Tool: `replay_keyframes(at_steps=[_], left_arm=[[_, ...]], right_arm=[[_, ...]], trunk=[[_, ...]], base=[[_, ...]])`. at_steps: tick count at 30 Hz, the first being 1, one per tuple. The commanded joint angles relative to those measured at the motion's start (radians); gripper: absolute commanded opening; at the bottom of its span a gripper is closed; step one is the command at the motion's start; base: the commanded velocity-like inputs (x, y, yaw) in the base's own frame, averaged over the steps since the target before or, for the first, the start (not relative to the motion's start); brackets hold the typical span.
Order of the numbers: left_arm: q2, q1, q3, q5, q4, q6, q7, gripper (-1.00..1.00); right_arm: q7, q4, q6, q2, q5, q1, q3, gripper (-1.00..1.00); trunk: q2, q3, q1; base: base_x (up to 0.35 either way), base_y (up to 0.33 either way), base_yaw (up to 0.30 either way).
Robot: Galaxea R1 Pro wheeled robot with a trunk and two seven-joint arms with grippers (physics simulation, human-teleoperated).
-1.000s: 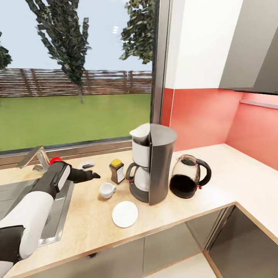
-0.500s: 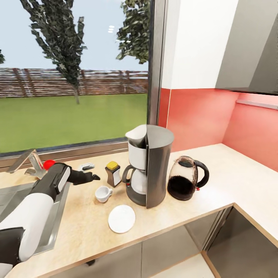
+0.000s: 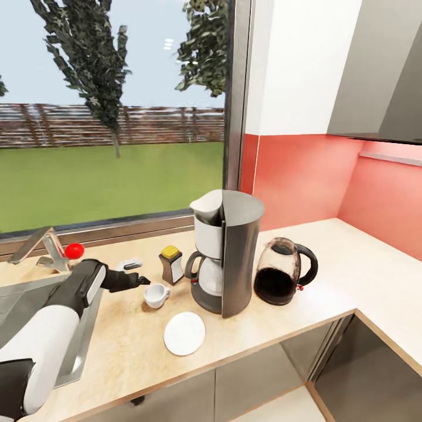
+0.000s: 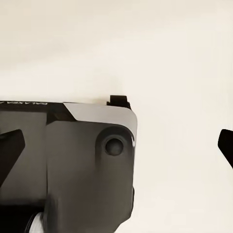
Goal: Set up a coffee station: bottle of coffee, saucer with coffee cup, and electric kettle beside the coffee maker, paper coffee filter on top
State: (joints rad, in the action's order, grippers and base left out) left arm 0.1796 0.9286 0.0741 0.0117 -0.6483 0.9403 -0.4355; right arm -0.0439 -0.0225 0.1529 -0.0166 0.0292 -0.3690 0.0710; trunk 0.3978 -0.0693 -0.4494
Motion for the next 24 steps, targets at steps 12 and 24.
replay_keyframes(at_steps=[12, 24], left_arm=[[0.002, -0.013, 0.003, 0.001, -0.001, 0.005, -0.002, 1.00], [-0.005, -0.037, 0.003, 0.006, -0.001, 0.005, -0.002, 1.00]], right_arm=[[-0.004, -0.002, 0.005, 0.000, 0.003, 0.004, 0.007, 1.00], [-0.004, -0.002, 0.004, 0.000, 0.003, 0.006, 0.007, 1.00]], trunk=[[0.002, -0.002, -0.001], [0.002, -0.002, -0.001]], base=[[0.070, 0.000, 0.000], [0.001, 0.000, 0.000]])
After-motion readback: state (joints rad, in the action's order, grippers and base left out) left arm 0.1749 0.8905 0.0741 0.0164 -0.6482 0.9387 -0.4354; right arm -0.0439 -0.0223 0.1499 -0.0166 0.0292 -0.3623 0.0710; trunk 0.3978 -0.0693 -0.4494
